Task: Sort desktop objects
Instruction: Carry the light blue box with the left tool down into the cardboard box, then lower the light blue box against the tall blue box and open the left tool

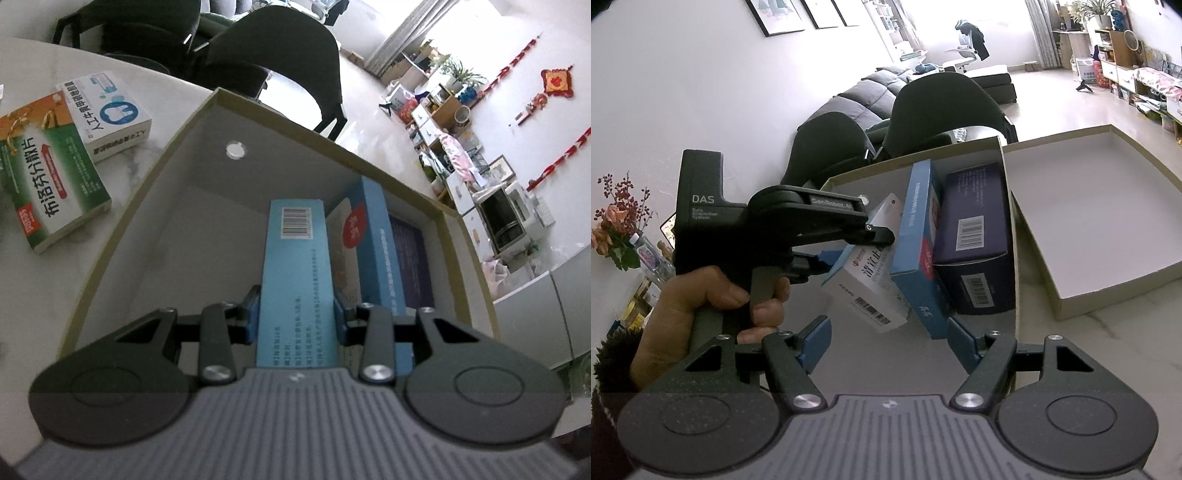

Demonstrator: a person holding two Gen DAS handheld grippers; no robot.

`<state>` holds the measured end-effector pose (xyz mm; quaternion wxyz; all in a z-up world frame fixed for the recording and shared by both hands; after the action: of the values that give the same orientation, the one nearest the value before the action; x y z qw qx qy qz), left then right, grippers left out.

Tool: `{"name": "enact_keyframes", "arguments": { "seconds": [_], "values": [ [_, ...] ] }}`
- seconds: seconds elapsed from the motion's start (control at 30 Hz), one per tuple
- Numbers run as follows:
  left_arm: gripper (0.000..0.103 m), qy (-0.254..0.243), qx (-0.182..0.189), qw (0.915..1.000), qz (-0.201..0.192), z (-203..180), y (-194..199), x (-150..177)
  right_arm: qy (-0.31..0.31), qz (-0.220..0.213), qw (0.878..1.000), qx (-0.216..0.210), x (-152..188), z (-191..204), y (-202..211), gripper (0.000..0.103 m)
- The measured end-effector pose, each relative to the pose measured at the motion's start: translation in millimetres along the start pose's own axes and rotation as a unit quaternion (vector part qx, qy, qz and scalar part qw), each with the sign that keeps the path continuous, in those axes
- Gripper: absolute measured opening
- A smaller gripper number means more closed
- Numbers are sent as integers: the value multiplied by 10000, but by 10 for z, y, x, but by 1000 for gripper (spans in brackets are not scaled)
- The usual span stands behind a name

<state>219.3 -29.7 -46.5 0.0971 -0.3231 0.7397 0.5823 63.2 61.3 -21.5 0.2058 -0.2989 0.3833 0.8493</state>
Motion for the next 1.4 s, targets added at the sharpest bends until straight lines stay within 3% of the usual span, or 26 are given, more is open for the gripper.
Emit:
{"name": "enact_keyframes", "arguments": {
  "seconds": [0.27, 0.47, 0.6, 1.07, 1.23, 1.4],
  "values": [
    [36, 100, 123, 9996, 229, -15, -100, -37, 2, 4, 10000, 28, -1, 25, -18, 72],
    [38, -181, -16, 9998, 30, -132, -93, -90, 14, 6, 10000, 40, 0, 44, -29, 72],
    [38, -228, 255, 9994, 110, -192, -86, -101, 26, 7, 10000, 45, 3, 58, -35, 72],
    [39, -168, 430, 9988, 171, -28, -49, -125, 71, 19, 10000, 65, 0, 100, -74, 72],
    [39, -684, 417, 9967, 127, -15, 53, -98, 95, 44, 9999, 74, 2, 121, -99, 72],
    [41, -1758, 405, 9836, 20, -41, 191, -14, 118, 50, 9999, 92, -2, 140, -111, 72]
  ]
}}
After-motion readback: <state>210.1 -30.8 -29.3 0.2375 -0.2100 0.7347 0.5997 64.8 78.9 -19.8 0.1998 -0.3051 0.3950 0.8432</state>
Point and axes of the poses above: each gripper's, at about its wrist camera, not at the fingertips, and y roughly against the way its jaws point, z to its left, x to its underside, the point moved 5 cm from there along -y, roughly the way its jaws point, and after that the axes turned 13 degrees about -x, right-handed, at the moved point
